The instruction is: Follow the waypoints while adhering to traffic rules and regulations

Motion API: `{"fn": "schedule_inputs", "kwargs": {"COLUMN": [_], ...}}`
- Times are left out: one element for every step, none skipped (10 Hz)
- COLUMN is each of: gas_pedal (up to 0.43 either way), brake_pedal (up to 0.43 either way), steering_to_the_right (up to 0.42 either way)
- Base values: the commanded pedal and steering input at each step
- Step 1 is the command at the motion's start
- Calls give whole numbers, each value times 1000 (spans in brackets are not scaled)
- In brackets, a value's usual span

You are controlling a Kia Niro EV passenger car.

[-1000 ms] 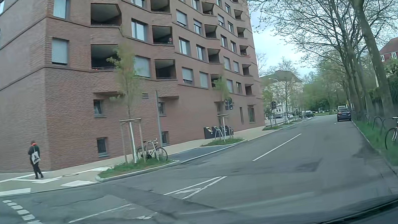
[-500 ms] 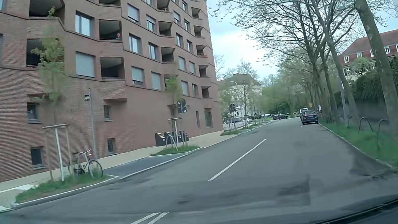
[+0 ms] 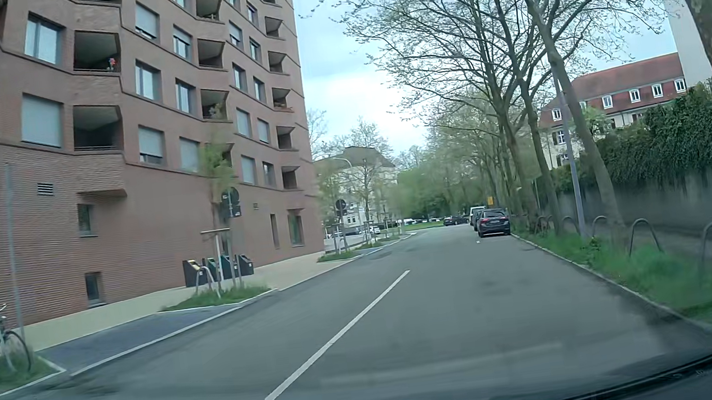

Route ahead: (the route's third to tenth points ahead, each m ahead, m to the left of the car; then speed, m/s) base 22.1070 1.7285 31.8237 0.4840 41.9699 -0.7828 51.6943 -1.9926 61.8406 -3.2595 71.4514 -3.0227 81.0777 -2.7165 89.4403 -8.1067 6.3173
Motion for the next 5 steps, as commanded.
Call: {"fn": "schedule_inputs", "kwargs": {"gas_pedal": [209, 220, 220, 228, 240], "brake_pedal": [0, 0, 0, 0, 0], "steering_to_the_right": [144, 131, 116, 98, 80]}}
